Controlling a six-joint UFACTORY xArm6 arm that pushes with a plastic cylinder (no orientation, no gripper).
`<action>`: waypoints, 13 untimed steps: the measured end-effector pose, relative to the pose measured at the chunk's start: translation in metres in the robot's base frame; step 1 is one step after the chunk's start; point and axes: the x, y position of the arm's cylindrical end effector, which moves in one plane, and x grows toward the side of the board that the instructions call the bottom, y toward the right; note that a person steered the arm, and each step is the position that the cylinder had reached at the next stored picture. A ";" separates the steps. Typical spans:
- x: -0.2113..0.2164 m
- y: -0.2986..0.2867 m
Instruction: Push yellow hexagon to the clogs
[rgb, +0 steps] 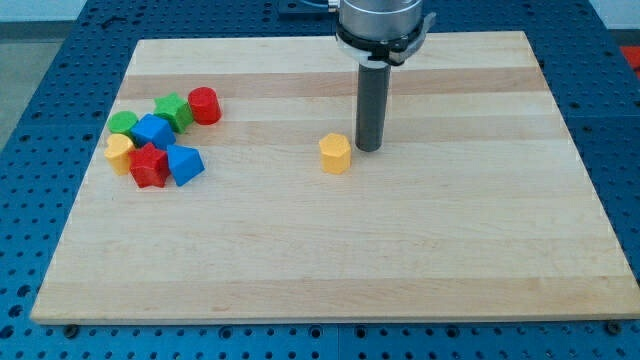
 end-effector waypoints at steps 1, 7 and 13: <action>0.010 -0.016; 0.017 -0.098; 0.098 -0.124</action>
